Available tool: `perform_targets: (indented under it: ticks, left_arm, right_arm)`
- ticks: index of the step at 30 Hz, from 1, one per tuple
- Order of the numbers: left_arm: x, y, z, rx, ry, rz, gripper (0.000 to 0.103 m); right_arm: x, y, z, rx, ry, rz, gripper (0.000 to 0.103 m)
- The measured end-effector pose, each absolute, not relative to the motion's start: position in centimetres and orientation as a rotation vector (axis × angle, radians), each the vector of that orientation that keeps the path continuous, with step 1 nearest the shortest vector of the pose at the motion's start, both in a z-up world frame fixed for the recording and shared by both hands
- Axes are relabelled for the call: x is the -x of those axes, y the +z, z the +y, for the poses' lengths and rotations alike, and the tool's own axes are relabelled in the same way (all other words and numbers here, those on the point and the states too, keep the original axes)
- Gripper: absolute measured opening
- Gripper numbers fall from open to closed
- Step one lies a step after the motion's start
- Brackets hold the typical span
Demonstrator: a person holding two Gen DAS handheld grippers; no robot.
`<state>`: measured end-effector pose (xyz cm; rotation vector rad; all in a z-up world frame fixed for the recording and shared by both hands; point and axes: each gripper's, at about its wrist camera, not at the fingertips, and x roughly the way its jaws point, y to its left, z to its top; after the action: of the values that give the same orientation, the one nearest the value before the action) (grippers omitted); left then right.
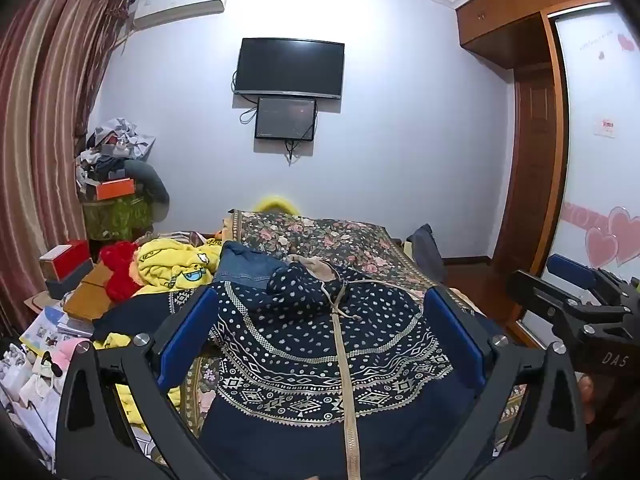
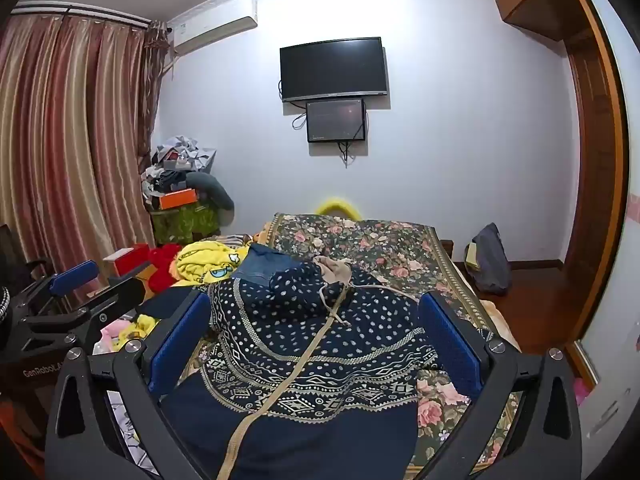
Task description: Fold large clothes
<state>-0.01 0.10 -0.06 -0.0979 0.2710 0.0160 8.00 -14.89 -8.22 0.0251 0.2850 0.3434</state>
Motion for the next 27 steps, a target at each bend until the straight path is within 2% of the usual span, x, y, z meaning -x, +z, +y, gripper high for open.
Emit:
perform_targets:
  ticks: [27]
  left_arm:
    - [-0.52, -0.89, 0.07, 0.082, 0.022, 0.286, 0.103]
  right_arm:
    - [-8.04, -8.33, -14.85, -0.027, 0.34, 0.293, 0.103]
